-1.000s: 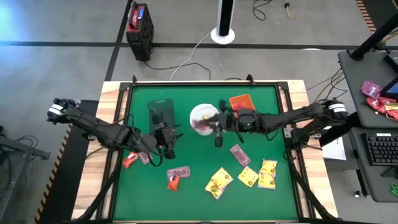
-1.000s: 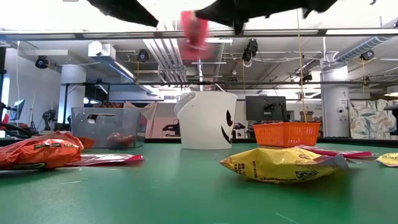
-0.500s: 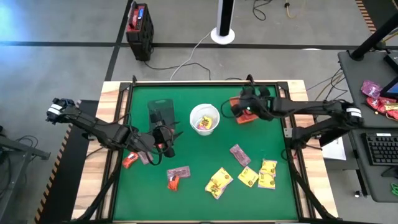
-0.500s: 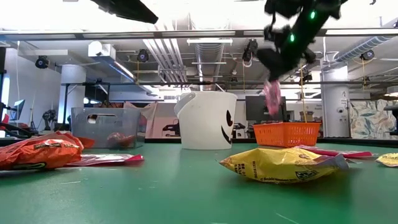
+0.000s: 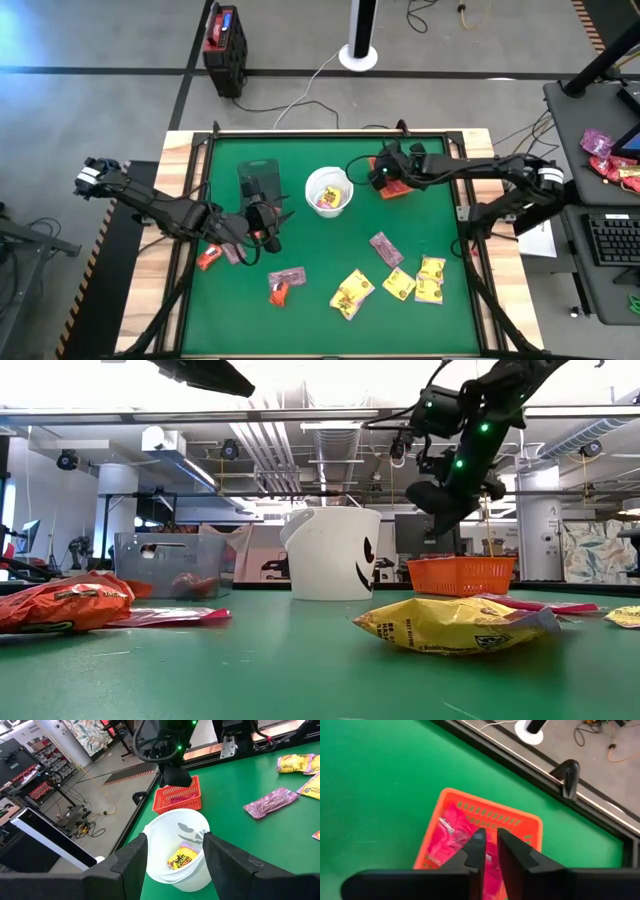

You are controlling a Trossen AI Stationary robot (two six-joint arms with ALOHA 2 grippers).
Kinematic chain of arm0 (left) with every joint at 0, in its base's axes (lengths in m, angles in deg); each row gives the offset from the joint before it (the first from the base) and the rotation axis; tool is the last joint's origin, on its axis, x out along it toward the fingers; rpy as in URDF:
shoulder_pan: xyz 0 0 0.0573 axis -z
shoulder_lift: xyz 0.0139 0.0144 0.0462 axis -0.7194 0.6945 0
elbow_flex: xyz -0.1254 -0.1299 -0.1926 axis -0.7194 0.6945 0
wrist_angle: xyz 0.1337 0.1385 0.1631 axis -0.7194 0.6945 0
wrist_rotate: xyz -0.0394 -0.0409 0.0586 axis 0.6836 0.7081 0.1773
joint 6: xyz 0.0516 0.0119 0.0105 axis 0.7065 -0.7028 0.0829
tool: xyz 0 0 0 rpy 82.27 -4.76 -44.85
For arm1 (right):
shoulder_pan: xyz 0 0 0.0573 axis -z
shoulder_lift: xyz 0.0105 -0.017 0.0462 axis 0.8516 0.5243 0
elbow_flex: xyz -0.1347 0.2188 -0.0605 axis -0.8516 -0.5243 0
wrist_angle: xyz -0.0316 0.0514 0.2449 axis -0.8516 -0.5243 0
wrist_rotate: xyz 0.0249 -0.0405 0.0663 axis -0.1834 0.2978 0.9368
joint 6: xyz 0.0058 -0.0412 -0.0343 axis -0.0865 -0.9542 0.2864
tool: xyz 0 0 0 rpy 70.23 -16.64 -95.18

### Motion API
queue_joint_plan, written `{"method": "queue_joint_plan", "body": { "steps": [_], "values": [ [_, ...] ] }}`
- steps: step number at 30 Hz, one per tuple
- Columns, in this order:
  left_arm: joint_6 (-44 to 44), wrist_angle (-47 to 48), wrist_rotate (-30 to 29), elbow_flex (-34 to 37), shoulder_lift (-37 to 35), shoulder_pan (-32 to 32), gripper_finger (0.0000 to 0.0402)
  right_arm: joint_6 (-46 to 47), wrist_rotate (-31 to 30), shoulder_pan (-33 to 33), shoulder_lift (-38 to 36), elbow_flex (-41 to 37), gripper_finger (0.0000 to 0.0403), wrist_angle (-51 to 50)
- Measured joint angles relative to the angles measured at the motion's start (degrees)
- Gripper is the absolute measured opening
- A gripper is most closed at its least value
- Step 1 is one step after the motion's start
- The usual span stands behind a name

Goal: Sort candy by brand, put in halloween buckets
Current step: Put the yellow candy into the white bucket

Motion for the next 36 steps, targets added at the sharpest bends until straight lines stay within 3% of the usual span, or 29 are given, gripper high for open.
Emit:
{"method": "queue_joint_plan", "body": {
  "steps": [3, 6, 13, 17, 24, 30, 36],
  "values": [
    [-0.01, 0.20, 0.00, -0.01, 0.00, 0.00, 0.0176, -0.08, 3.27, -0.77, -1.31, 0.06, 0.0063, -0.07],
    [-0.46, 1.06, 0.00, -0.01, 0.00, 0.00, 0.0176, -1.15, 10.71, -2.77, -3.74, 0.48, 0.0078, 0.12],
    [-2.03, 3.11, 0.28, -0.01, 0.00, 0.07, 0.0176, -13.27, 36.56, -13.57, -8.00, 0.18, 0.0102, 0.09],
    [-2.13, 3.25, 2.54, -0.01, 0.00, 0.11, 0.0176, -17.24, 35.93, -23.18, -6.85, -0.29, 0.0112, 0.54],
    [-3.52, 3.33, 3.80, -0.01, 0.00, 0.11, 0.0176, -12.24, 33.59, -33.52, -0.13, -0.37, 0.0155, 8.17],
    [-3.54, 3.44, 3.80, -0.01, 0.00, 0.11, 0.0176, -12.93, 31.83, -37.88, 8.20, -0.37, 0.0200, 17.05],
    [-4.13, 3.53, 3.82, -0.01, 0.00, 0.48, 0.0176, -8.70, 34.00, -38.40, 15.52, -0.37, 0.0204, 20.26]
  ]
}}
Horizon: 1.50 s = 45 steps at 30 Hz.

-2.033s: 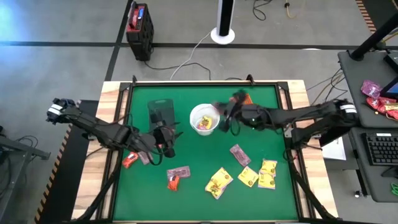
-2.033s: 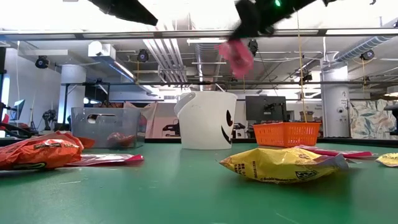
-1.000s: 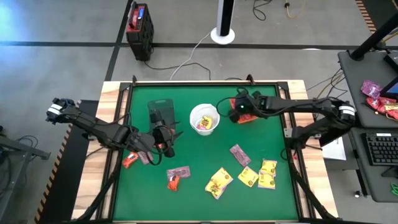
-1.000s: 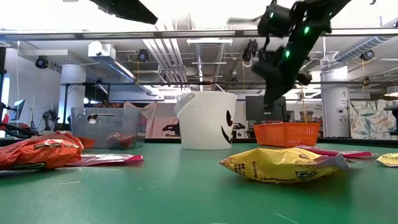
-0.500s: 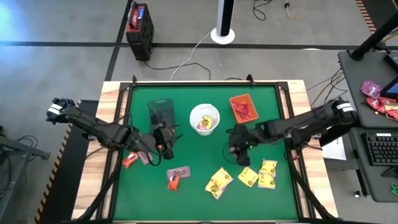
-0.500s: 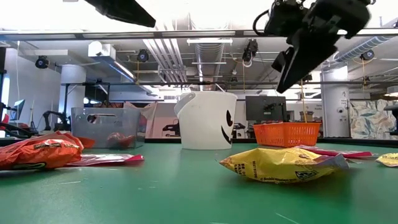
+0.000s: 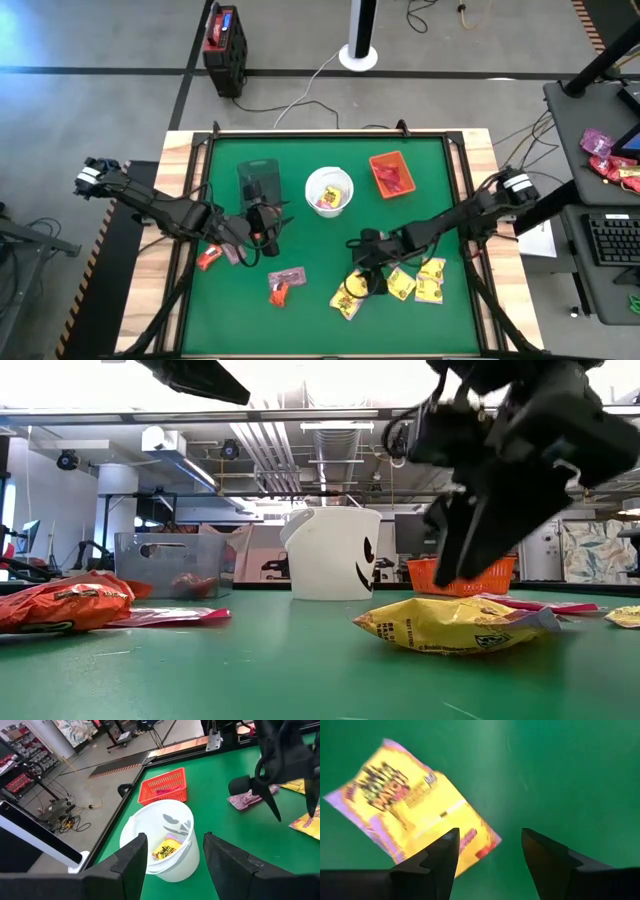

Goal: Sort candy by brand, put in halloween buckets
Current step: Put the yellow candy into the white bucket

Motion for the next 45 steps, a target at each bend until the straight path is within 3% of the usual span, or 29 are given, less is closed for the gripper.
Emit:
{"method": "queue_joint_plan", "body": {
  "steps": [9, 16, 20, 26, 28, 34, 42, 45],
  "values": [
    [-0.59, -0.13, 1.84, 0.02, 0.00, 0.35, 0.0176, 1.62, 3.90, -0.25, 4.08, 0.01, 0.0197, 3.67],
    [-1.01, -0.23, 1.82, 0.29, 0.00, 0.35, 0.0176, 0.25, 2.41, -0.30, 8.01, 0.20, 0.0191, 4.06],
    [-1.29, -0.04, 1.84, 0.41, 0.00, 0.35, 0.0176, -1.13, 1.03, -0.30, 10.51, 0.20, 0.0151, 3.94],
    [-1.36, -0.09, 1.81, 0.41, 0.00, 0.35, 0.0176, -3.65, 0.22, -0.24, 11.77, 0.22, 0.0048, 4.79],
    [-1.36, -0.09, 1.81, 0.44, 0.00, 0.35, 0.0176, -5.00, -0.09, -0.24, 11.04, 0.17, 0.0020, 4.96],
    [-2.24, -0.13, 1.33, 0.44, 0.00, 0.35, 0.0176, -7.39, -1.43, 0.57, 5.74, 0.00, 0.0010, 5.62],
    [-2.86, -0.30, 1.33, 0.46, 0.00, 0.35, 0.0176, -13.19, -8.94, 2.06, -7.19, -0.13, 0.0008, 5.60],
    [-2.99, -0.85, 1.32, 0.46, 0.00, 0.35, 0.0176, -16.10, -14.80, 2.74, -11.01, -0.17, 0.0008, 6.19]
  ]
}}
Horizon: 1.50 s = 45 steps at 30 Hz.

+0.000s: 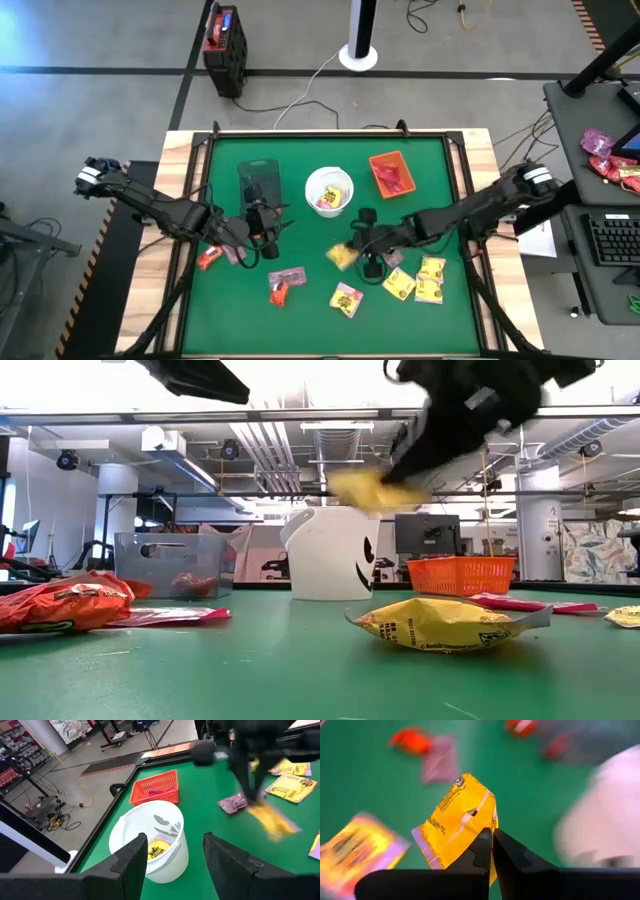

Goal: Sort candy by brand, put in halloween buckets
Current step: Put the yellow candy into the white bucket, then put the orange chocolate into the black bin

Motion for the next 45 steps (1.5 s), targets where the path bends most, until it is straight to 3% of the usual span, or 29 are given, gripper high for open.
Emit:
{"method": "queue_joint_plan", "body": {
  "steps": [4, 10, 19, 33, 45],
  "values": [
    [-0.61, -0.82, -0.01, 0.00, 0.00, 0.00, 0.0176, -4.62, -12.28, 1.84, -3.51, 0.07, 0.0008, 2.26],
    [-1.51, -1.27, -0.05, 0.00, 0.00, 0.00, 0.0176, -10.80, -23.43, 7.87, -3.66, 0.07, 0.0008, 12.07],
    [-2.43, -1.06, -0.03, 0.00, 0.00, 0.72, 0.0176, -10.35, -21.46, 16.13, 1.34, 0.13, 0.0009, 17.01],
    [-3.02, -0.21, -0.01, 0.00, 0.00, 1.55, 0.0176, -8.77, -21.38, 16.69, 3.76, 0.13, 0.0012, 17.11],
    [-4.43, 0.96, 0.20, 0.00, 0.00, 1.88, 0.0176, -7.66, -21.45, 16.69, 3.76, 0.13, 0.0108, 17.14]
  ]
}}
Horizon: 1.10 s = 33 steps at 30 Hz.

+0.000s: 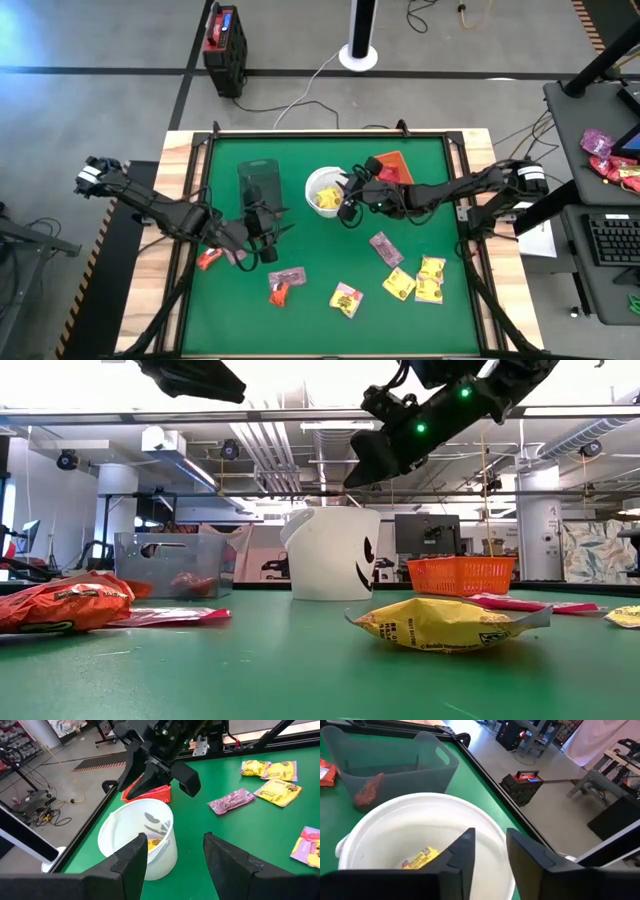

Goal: Sort candy by brand, put in halloween buckets
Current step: Put the orange chocolate into the black bin

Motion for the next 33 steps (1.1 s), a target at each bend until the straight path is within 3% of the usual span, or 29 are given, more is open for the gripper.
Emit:
{"method": "queue_joint_plan", "body": {
  "steps": [3, 9, 15, 19, 26, 33],
  "values": [
    [-1.06, 0.80, 2.73, 0.00, 0.00, 0.00, 0.0176, -0.03, -0.01, 0.00, -0.36, 0.00, 0.0125, 0.03],
    [-7.00, 8.28, 15.79, -0.02, 0.17, 1.25, 0.0176, -0.19, 0.04, -0.72, -3.40, 0.02, 0.0141, 0.06],
    [-19.09, 21.74, 16.37, 0.00, 4.15, 6.80, 0.0176, -1.12, 0.11, -2.03, -5.16, 0.02, 0.0146, 0.04],
    [-26.47, 23.96, 14.06, 0.75, 10.27, 11.21, 0.0173, -1.28, 0.28, -2.45, -5.18, 0.02, 0.0144, -0.03],
    [-38.81, 31.79, 2.93, 1.36, 21.65, 16.24, 0.0154, -1.25, 0.54, -2.43, -5.01, 0.02, 0.0152, 0.00],
    [-48.35, 33.74, -0.19, 5.31, 22.57, 17.25, 0.0153, -1.41, 0.55, -2.80, -5.01, 0.02, 0.0155, -0.06]
  ]
}}
